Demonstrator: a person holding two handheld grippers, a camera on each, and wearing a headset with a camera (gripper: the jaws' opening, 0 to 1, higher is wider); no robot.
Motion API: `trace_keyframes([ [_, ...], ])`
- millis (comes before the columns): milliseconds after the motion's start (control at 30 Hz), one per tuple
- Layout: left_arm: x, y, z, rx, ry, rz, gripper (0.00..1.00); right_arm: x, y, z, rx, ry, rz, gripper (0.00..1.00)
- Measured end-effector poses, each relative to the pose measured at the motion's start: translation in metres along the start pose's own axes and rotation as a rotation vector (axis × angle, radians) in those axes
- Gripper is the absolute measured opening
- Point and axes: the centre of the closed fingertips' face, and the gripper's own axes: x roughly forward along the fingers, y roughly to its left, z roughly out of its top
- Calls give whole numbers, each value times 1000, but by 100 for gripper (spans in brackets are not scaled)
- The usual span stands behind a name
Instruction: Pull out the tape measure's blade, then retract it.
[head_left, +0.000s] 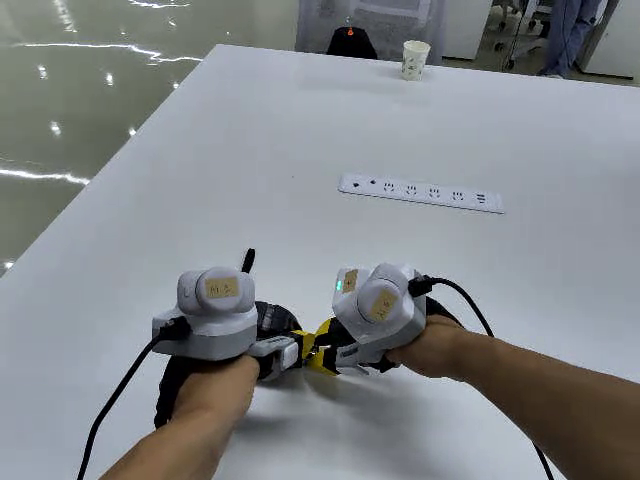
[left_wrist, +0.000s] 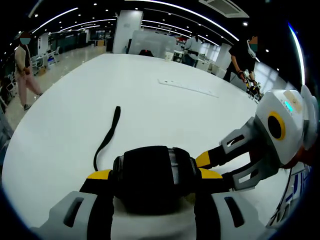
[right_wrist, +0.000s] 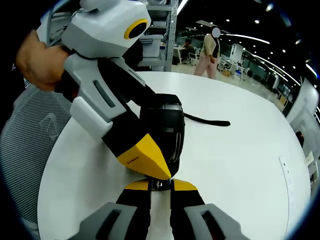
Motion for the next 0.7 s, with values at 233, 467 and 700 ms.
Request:
trace_keyframes([
  [233, 0, 0, 0, -2, 1, -3, 61, 2, 0, 1, -10, -3, 0, 11],
  [467, 1, -1, -1, 7, 7, -10, 62, 2, -1, 0, -18, -4, -1, 11],
  [700, 1, -2, -1, 5, -6, -13, 63, 3, 0, 0, -41, 7, -9, 12],
])
